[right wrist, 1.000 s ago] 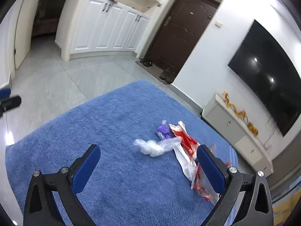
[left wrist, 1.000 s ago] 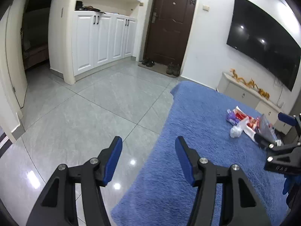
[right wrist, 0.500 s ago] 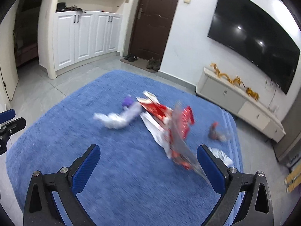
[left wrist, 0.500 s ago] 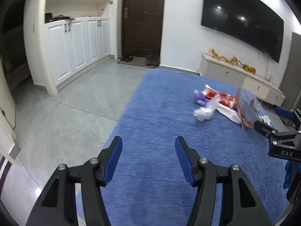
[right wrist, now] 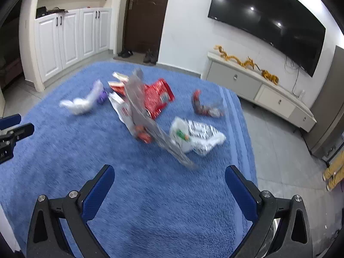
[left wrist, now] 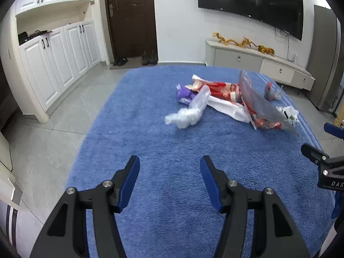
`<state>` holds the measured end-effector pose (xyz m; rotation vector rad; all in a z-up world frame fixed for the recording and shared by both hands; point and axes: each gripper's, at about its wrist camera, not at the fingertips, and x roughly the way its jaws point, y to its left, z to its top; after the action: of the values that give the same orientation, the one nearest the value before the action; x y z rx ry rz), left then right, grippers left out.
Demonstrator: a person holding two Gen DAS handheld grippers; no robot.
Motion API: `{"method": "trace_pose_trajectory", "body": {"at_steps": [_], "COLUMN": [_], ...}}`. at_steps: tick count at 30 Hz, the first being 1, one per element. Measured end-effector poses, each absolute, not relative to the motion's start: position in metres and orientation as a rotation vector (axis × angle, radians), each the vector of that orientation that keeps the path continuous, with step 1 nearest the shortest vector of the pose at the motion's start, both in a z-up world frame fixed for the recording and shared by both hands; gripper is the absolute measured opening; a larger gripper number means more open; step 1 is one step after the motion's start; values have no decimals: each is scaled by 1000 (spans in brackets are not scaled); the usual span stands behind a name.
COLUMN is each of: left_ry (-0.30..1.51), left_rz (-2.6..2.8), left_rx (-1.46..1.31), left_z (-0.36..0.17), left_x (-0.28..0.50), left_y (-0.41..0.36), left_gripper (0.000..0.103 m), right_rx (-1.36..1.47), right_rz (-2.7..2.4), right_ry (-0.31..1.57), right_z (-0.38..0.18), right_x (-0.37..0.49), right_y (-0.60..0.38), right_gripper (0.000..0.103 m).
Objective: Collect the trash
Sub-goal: 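Move both grippers back toward the remaining wrappers on the mat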
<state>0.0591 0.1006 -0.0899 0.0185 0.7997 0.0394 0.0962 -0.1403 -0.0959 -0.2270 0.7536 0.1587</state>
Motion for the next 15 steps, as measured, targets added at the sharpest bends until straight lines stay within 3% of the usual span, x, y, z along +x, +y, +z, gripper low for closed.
{"method": "trace_pose_trajectory", "body": {"at_steps": [15], "left_ry": [827], "left_rz": [-29], "left_rx": [-50], "left_z": [-106], "left_x": [78], "left_y": [128], "left_gripper": [56], "right_rx": [-197], "right_rz": [109], "right_ry": [825], "right_z": [-100], "right_x": [104], "right_y": [-173], "right_gripper": [102]}}
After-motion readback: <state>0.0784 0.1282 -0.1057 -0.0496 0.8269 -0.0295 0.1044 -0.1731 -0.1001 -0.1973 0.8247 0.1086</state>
